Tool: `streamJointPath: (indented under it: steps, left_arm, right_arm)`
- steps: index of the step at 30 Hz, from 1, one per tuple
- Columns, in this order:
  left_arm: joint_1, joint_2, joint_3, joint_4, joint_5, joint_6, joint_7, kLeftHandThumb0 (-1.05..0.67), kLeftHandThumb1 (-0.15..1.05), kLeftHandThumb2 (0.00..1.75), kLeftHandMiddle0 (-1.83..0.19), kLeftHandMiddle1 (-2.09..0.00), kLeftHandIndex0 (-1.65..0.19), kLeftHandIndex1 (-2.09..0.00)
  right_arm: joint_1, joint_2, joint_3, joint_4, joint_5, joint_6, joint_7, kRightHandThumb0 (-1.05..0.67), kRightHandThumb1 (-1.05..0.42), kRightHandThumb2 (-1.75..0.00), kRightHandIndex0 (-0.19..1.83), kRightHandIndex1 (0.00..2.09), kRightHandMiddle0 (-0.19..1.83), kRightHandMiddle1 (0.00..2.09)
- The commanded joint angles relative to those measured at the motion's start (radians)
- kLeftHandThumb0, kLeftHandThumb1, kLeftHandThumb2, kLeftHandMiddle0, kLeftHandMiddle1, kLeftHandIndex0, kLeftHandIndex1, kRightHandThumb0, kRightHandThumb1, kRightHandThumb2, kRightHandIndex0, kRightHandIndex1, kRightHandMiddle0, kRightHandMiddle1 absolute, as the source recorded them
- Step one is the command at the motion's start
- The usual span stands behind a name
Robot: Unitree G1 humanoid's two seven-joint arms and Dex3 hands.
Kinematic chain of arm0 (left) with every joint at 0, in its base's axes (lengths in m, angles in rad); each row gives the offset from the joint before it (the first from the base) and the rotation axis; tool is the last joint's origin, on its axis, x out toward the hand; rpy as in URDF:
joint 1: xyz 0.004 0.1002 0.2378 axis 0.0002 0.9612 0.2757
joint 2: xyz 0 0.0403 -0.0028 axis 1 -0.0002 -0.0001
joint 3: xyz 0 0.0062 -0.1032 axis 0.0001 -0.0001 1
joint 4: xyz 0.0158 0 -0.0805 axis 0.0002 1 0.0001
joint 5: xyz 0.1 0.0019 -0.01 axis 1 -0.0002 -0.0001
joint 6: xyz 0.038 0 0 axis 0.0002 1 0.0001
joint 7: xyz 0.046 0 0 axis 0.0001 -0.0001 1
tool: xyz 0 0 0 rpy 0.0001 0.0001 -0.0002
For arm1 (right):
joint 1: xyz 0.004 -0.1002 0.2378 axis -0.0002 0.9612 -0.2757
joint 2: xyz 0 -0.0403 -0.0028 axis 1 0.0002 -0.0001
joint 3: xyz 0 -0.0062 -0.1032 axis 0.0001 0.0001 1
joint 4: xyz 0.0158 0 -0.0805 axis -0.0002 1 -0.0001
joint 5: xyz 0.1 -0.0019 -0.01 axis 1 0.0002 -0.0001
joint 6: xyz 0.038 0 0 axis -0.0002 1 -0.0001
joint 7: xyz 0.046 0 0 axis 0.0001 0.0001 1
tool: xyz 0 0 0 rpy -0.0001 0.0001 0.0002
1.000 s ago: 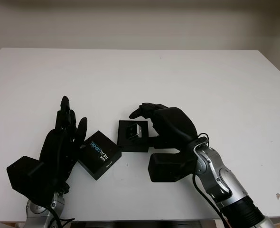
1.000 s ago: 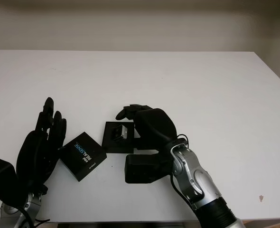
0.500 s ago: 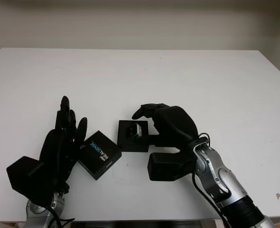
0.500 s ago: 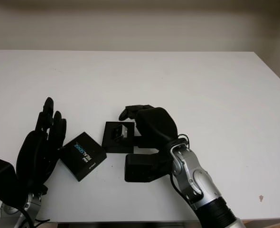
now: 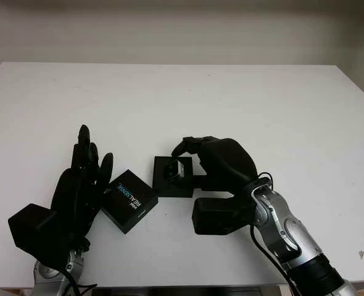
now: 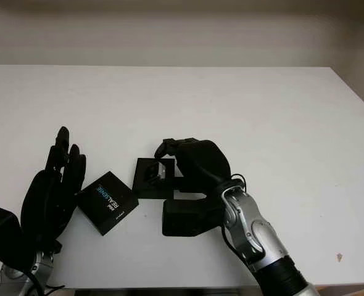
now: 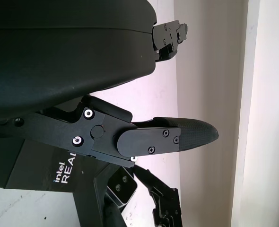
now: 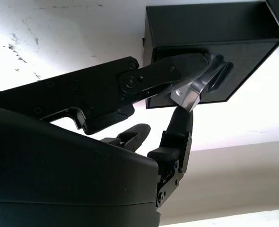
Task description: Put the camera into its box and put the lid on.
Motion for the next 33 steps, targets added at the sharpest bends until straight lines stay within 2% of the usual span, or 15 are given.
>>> streamJointPath:
  steps: [1,11,18,25,31,33]
  left_arm:
    - [0.008,-0.005,0.000,0.003,0.004,-0.001,0.003,-0.75,1.05,0.45,0.18,-0.05,0.18,-0.05]
    - [0.008,-0.007,-0.004,0.008,0.009,-0.008,0.005,-0.74,1.05,0.46,0.17,-0.06,0.17,-0.06]
    - [0.010,-0.009,-0.003,0.005,-0.001,-0.001,0.002,-0.74,1.05,0.44,0.18,-0.05,0.18,-0.05]
    - [0.015,-0.007,-0.003,0.008,0.006,-0.014,-0.002,-0.74,1.05,0.45,0.18,-0.05,0.18,-0.05]
    - [0.016,-0.006,-0.001,0.005,0.003,-0.006,-0.002,-0.74,1.05,0.45,0.18,-0.05,0.18,-0.05]
    - [0.018,-0.004,-0.001,0.006,0.003,-0.009,-0.005,-0.74,1.05,0.45,0.18,-0.05,0.18,-0.05]
  right_arm:
    - [0.005,-0.008,0.002,-0.002,0.019,-0.017,0.004,-0.54,-0.93,-0.05,0.48,0.28,0.52,1.05]
    - [0.002,-0.016,0.002,0.043,0.072,-0.112,-0.045,-0.43,-0.92,-0.05,0.46,0.44,0.55,1.20]
    - [0.009,-0.017,0.004,0.050,0.091,-0.138,-0.052,-0.43,-0.91,-0.05,0.30,0.78,0.53,1.27]
    - [0.013,-0.022,0.012,0.047,0.082,-0.135,-0.049,-0.43,-0.91,-0.05,0.24,0.89,0.53,1.30]
    - [0.008,-0.024,0.015,0.055,0.065,-0.130,-0.060,-0.42,-0.91,-0.05,0.23,0.90,0.53,1.29]
    - [0.006,-0.003,-0.005,0.068,0.113,-0.132,-0.062,-0.40,-0.90,-0.05,0.23,0.89,0.53,1.29]
